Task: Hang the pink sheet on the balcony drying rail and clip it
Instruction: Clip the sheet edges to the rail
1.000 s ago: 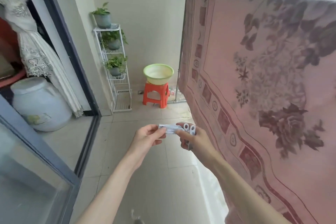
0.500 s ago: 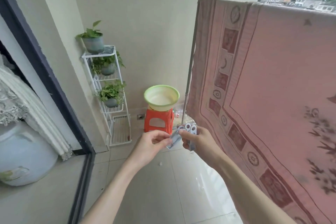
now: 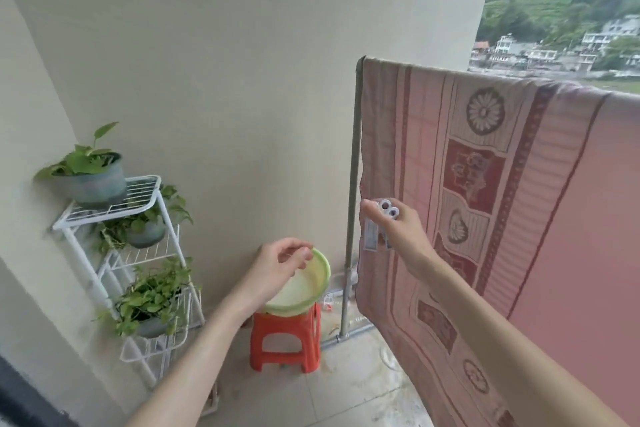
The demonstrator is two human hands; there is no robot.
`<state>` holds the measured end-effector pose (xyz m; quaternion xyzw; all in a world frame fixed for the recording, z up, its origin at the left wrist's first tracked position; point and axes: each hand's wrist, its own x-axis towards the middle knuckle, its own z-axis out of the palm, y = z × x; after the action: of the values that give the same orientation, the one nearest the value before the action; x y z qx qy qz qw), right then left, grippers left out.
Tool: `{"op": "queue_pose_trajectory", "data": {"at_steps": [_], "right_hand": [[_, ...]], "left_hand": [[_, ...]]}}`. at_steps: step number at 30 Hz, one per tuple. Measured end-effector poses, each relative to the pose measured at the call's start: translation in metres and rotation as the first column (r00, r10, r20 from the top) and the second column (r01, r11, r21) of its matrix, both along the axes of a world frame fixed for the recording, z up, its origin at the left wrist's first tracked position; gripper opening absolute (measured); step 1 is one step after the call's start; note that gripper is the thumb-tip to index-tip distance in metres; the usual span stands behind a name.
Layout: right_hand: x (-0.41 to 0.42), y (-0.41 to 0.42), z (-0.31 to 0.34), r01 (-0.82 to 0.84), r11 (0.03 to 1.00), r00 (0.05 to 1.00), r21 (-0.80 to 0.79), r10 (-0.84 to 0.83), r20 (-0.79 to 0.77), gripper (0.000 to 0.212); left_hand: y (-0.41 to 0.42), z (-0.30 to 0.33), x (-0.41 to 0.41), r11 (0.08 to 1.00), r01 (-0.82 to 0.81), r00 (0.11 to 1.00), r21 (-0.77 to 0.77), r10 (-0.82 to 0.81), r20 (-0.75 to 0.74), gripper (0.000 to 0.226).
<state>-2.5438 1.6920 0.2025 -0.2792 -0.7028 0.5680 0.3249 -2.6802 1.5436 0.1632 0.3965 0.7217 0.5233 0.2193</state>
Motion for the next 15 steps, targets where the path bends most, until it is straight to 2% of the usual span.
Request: {"op": "queue_pose_trajectory", "data": {"at_steps": [4,8,11,15], "right_hand": [[-0.053,0.072,0.036,0.071,0.973,0.991,0.219,-0.095,0.099,0.022],[-0.101,0.134,0.069,0.109,0.846,0.946,0.521,-0.249,0.207,0.033],[-0.138,0.173,0.101,0.15,0.676,0.89,0.721,-0.41,0.2,0.031],[-0.187,0.214,0.148,0.139,0.371,0.745,0.918,-0.65,0.15,0.026]], "left_hand": [[0.073,0.023,-0.067,0.999,0.016,1.0,0.036,-0.016,-0.018,0.022],[0.161,0.046,-0.13,0.995,0.07,0.997,0.076,-0.067,-0.04,0.02],[0.228,0.07,-0.174,0.983,0.133,0.99,0.124,-0.125,-0.07,0.014],[0.314,0.114,-0.227,0.954,0.218,0.972,0.205,-0.195,-0.129,0.012]]}}
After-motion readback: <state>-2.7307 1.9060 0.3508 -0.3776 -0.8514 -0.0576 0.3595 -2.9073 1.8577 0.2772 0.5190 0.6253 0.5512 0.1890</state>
